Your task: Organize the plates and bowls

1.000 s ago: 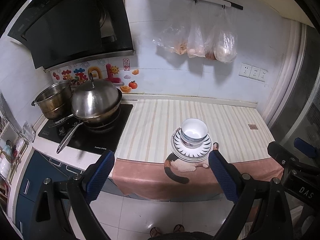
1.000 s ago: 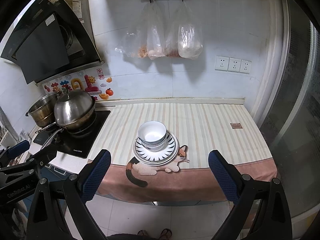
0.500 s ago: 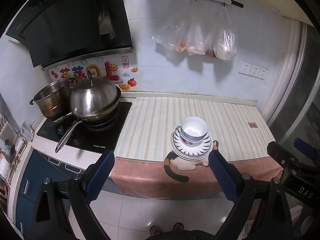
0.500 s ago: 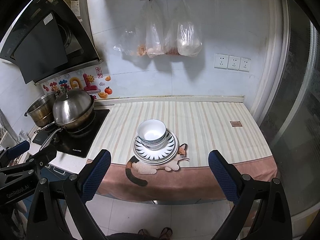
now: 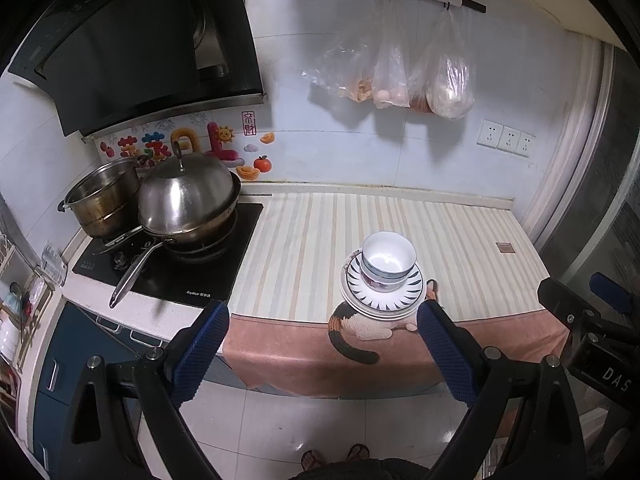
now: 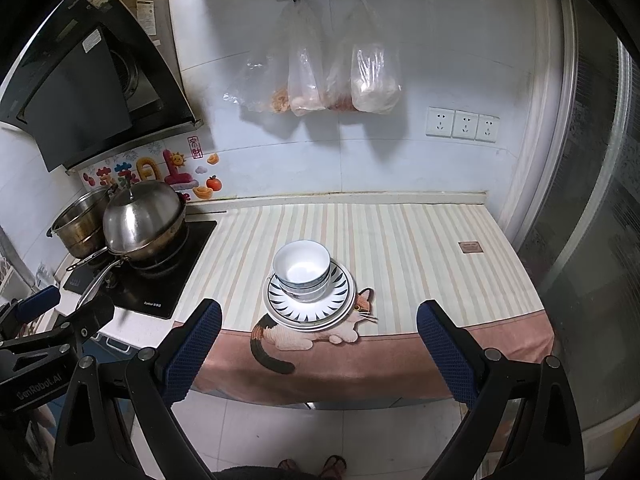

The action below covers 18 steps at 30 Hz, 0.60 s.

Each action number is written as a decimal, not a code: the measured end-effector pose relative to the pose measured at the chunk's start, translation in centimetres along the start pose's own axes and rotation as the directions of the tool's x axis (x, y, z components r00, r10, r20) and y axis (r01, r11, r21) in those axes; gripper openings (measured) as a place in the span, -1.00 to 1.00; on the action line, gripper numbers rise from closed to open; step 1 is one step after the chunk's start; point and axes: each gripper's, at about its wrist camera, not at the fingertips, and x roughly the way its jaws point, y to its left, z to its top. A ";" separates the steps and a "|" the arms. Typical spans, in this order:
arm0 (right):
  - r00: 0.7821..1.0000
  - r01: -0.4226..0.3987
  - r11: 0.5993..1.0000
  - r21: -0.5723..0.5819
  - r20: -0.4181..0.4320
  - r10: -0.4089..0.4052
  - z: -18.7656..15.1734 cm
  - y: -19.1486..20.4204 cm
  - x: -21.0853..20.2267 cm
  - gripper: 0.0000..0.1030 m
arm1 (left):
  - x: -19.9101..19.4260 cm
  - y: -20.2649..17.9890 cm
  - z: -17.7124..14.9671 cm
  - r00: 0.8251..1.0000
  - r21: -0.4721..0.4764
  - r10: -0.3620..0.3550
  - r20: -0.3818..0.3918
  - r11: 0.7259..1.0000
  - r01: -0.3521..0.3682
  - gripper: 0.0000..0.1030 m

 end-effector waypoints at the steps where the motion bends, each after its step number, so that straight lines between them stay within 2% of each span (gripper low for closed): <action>1: 1.000 0.001 1.000 0.000 0.001 -0.001 0.0 0.0 0.0 0.94 | 0.0 0.0 0.0 1.000 -0.001 0.000 0.000 1.000 0.000 0.87; 18: 1.000 0.006 1.000 0.002 0.000 -0.006 0.1 0.0 0.0 0.94 | 0.2 0.0 0.2 1.000 0.001 -0.006 0.000 1.000 0.006 0.87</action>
